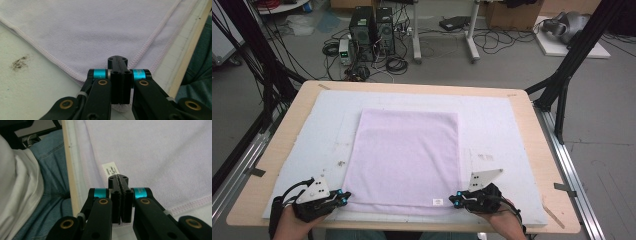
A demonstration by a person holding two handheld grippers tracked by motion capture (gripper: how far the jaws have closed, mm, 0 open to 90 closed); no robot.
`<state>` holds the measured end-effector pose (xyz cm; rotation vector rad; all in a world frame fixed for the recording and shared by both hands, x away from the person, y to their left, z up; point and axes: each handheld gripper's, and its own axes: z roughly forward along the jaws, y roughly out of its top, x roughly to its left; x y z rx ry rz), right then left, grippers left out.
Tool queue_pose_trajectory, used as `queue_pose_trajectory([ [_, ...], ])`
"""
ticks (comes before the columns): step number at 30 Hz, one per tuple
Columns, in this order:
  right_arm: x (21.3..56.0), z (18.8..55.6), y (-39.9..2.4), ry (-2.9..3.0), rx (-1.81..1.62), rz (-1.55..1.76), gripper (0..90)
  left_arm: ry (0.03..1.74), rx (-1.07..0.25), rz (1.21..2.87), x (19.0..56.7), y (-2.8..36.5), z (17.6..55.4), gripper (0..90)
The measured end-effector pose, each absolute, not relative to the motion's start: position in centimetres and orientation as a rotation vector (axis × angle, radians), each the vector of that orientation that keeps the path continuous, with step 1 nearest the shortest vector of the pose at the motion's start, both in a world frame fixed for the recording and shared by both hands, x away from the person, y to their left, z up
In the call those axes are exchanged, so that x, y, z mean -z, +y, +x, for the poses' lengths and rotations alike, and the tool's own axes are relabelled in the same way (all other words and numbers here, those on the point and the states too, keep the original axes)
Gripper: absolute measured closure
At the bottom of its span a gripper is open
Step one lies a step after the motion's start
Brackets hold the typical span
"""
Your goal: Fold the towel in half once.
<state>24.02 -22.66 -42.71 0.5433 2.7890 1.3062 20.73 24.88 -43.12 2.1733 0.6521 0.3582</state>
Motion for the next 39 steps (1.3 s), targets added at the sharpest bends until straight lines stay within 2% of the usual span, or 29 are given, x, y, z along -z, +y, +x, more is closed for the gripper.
queue_pose_trajectory([
  [1, 42.5, 23.8, -22.7, 2.789, -1.312, 0.534, 89.3, 0.645, -0.355, 2.179, 43.2, 24.9, 20.7, 89.6],
  [3, 42.5, 23.8, -22.6, 2.788, -1.289, 0.529, 77.8, 0.649, -0.341, 2.188, 43.4, 24.8, 20.9, 86.3],
  [5, 42.8, 23.9, -22.4, 2.780, -1.300, 0.539, 71.3, 0.671, -0.327, 2.188, 43.7, 24.6, 21.2, 70.3],
  [7, 43.2, 24.1, -22.1, 2.780, -1.300, 0.537, 69.3, 0.676, -0.315, 2.188, 43.9, 24.3, 21.7, 66.6],
  [10, 43.9, 24.2, -21.5, 2.808, -1.232, 0.525, 69.9, 0.661, -0.320, 2.215, 44.2, 23.7, 22.0, 69.2],
  [12, 44.3, 24.2, -21.3, 2.791, -1.221, 0.521, 78.8, 0.649, -0.331, 2.216, 44.2, 23.5, 21.9, 81.9],
  [13, 44.3, 24.2, -21.3, 2.795, -1.225, 0.523, 84.3, 0.651, -0.332, 2.217, 44.2, 23.5, 21.9, 84.2],
  [14, 44.2, 24.2, -21.4, 2.795, -1.227, 0.536, 85.5, 0.656, -0.329, 2.211, 44.2, 23.5, 22.0, 85.5],
  [18, 43.8, 24.4, -21.6, 2.792, -1.252, 0.528, 86.2, 0.663, -0.344, 2.183, 43.5, 23.8, 21.7, 86.7],
  [24, 41.3, 23.7, -22.3, 2.731, -1.355, 0.508, 86.3, 0.649, -0.355, 2.143, 41.8, 24.4, 20.8, 86.9],
  [30, 41.4, 22.4, -22.3, 2.782, -1.324, 0.475, 86.3, 0.634, -0.320, 2.170, 42.8, 24.4, 19.4, 86.9],
  [32, 42.2, 22.3, -22.2, 2.803, -1.318, 0.491, 85.0, 0.636, -0.310, 2.186, 43.4, 24.3, 19.4, 85.9],
  [34, 42.8, 22.5, -22.2, 2.824, -1.328, 0.515, 76.0, 0.642, -0.302, 2.183, 43.5, 24.3, 19.7, 79.9],
  [36, 42.9, 22.8, -22.2, 2.817, -1.382, 0.536, 72.1, 0.651, -0.301, 2.164, 43.1, 24.4, 20.0, 70.6],
  [39, 42.2, 23.7, -22.5, 2.788, -1.404, 0.566, 63.7, 0.653, -0.315, 2.142, 42.3, 24.5, 20.7, 65.6],
])
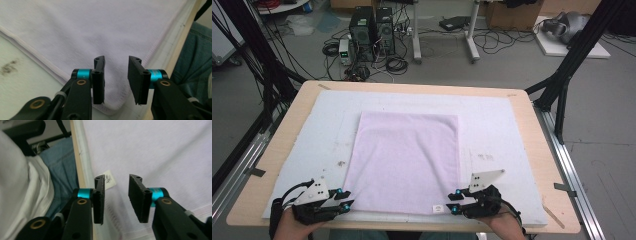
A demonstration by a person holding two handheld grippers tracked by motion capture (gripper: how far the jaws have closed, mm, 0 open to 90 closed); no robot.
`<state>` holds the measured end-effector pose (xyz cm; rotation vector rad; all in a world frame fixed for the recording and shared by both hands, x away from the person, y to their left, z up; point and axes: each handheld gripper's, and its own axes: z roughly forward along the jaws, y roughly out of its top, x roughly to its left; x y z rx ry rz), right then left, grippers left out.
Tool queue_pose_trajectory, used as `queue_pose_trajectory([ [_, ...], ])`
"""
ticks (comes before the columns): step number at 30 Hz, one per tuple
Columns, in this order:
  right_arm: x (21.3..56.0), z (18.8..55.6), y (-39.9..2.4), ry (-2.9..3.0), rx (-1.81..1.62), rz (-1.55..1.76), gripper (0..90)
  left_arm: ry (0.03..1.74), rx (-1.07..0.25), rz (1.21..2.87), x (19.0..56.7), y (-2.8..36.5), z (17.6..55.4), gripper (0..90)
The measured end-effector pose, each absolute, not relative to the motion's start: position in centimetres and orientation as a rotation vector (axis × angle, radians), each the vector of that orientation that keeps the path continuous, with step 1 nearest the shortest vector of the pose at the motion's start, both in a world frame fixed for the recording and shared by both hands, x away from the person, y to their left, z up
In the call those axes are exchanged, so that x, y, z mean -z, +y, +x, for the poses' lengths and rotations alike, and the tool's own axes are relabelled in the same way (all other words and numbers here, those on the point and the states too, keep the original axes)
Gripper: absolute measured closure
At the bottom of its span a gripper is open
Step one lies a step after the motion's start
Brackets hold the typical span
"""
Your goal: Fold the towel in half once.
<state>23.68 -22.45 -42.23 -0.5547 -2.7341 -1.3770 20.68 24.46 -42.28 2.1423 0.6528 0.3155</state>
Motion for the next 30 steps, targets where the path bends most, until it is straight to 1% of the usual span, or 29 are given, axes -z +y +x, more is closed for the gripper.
queue_pose_trajectory([
  [3, 41.7, 24.7, -22.6, -2.738, 1.407, -0.603, 58.5, 0.661, -0.323, 2.132, 41.7, 24.4, 21.6, 62.3],
  [5, 41.4, 25.5, -22.5, -2.757, 1.418, -0.638, 53.4, 0.676, -0.321, 2.123, 41.5, 24.4, 22.3, 59.5],
  [12, 41.2, 28.6, -22.0, -2.785, 1.412, -0.722, 44.9, 0.704, -0.322, 2.087, 41.0, 24.1, 25.1, 53.1],
  [15, 41.0, 29.7, -21.8, -2.805, 1.403, -0.751, 41.9, 0.724, -0.324, 2.074, 40.7, 23.8, 26.3, 50.4],
  [20, 40.5, 31.4, -21.8, -2.829, 1.402, -0.803, 39.7, 0.762, -0.328, 2.035, 40.4, 24.1, 27.7, 46.1],
  [28, 39.7, 33.4, -21.5, -2.828, 1.441, -0.853, 34.8, 0.804, -0.342, 2.009, 39.7, 24.2, 29.0, 37.4],
  [30, 39.3, 33.6, -21.3, -2.837, 1.449, -0.837, 34.3, 0.799, -0.346, 2.006, 39.5, 24.0, 29.1, 37.2],
])
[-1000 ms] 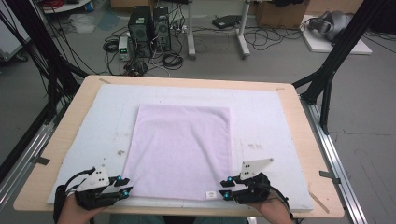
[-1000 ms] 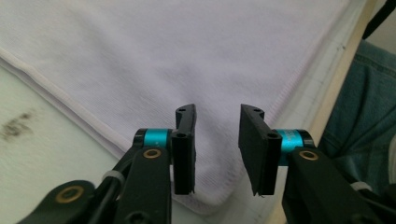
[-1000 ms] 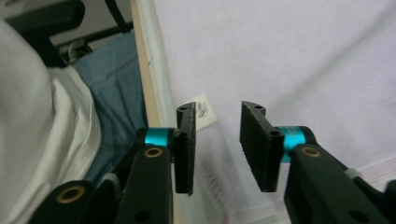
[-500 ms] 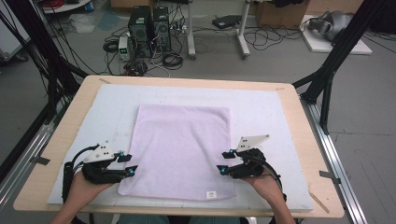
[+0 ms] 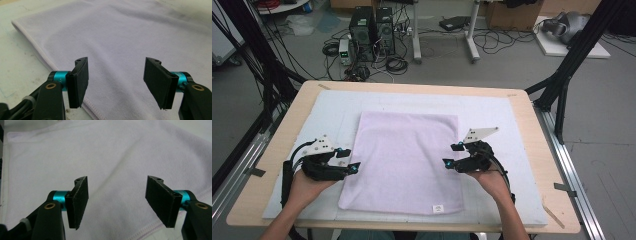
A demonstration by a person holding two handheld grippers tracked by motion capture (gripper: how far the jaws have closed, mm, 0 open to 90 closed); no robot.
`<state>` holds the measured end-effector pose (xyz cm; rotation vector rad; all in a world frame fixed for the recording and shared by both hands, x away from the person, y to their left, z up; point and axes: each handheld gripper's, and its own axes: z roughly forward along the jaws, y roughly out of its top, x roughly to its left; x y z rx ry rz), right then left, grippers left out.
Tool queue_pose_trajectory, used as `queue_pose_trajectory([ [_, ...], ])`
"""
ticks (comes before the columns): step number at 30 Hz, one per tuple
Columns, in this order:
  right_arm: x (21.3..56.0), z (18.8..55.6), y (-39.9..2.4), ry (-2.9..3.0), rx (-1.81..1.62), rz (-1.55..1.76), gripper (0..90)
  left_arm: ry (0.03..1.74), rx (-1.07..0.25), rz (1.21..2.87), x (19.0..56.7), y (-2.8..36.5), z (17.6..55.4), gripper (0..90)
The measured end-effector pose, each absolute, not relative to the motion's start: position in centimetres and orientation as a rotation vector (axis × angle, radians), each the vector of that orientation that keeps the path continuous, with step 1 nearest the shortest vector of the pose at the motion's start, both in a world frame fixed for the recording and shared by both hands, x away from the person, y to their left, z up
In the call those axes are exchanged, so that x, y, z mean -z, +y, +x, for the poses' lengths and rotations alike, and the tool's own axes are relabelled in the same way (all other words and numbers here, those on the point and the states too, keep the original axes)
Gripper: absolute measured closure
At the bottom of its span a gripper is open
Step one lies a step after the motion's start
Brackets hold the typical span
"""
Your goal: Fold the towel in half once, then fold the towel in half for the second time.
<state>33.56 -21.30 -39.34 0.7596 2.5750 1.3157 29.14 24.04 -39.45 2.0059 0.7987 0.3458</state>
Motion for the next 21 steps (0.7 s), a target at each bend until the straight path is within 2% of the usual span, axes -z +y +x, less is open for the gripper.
queue_pose_trajectory([
  [21, 38.1, 35.6, -20.9, 2.590, -1.254, 0.732, 32.6, 0.798, -0.392, 2.025, 37.8, 23.5, 32.5, 36.9],
])
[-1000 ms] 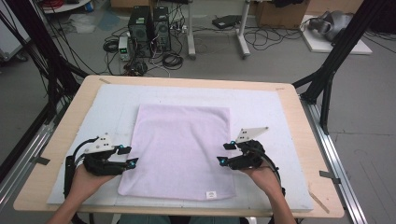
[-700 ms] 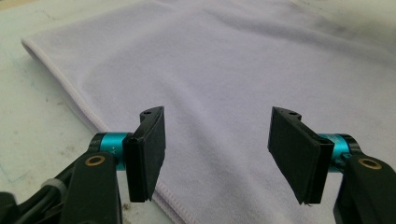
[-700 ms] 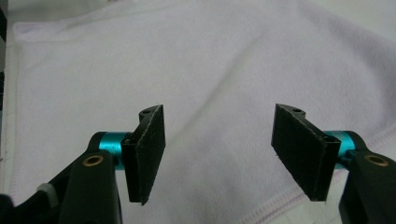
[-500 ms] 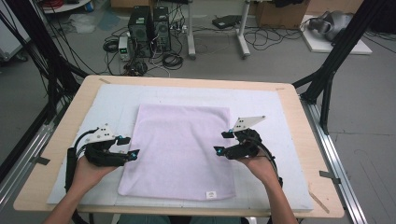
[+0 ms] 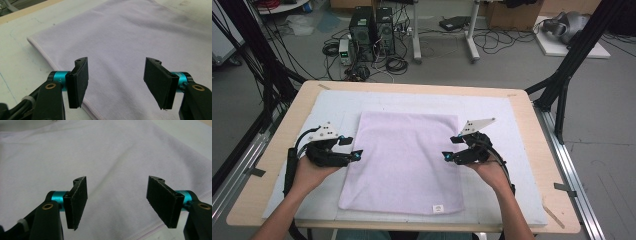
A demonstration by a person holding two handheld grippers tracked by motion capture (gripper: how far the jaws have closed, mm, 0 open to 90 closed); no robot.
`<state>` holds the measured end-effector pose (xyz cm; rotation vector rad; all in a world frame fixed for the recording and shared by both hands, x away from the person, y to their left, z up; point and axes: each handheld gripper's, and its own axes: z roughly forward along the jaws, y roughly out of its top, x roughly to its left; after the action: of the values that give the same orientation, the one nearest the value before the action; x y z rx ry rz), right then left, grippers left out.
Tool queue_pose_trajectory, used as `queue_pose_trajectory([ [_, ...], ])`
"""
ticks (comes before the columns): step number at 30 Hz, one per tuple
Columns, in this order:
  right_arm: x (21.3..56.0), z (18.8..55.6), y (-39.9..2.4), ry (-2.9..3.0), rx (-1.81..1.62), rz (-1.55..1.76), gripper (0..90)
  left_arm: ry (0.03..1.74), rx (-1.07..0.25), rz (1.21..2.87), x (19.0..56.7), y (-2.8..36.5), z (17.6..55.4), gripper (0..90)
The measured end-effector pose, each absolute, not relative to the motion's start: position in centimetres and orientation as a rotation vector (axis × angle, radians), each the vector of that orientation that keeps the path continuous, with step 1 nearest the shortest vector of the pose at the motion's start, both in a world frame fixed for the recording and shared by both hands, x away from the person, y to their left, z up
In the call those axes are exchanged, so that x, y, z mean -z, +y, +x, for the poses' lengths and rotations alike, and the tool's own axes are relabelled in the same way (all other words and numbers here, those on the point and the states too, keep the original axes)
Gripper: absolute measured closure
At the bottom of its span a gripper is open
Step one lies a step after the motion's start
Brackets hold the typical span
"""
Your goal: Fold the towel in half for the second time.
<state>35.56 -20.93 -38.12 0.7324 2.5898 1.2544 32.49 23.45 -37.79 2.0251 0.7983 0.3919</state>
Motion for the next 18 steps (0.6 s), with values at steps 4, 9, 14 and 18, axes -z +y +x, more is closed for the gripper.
queue_pose_trajectory([
  [4, 37.8, 37.0, -21.2, 2.581, -1.239, 0.753, 32.7, 0.812, -0.407, 2.020, 36.7, 23.3, 34.2, 37.0],
  [9, 37.1, 39.6, -21.4, 2.568, -1.206, 0.790, 33.5, 0.875, -0.406, 1.993, 36.1, 23.6, 37.3, 38.0],
  [14, 36.9, 42.4, -21.5, 2.554, -1.144, 0.823, 35.5, 0.931, -0.428, 1.992, 36.0, 23.7, 40.4, 41.9],
  [18, 38.3, 44.2, -22.2, 2.536, -1.140, 0.900, 38.6, 0.984, -0.465, 1.969, 37.0, 24.0, 42.5, 44.4],
])
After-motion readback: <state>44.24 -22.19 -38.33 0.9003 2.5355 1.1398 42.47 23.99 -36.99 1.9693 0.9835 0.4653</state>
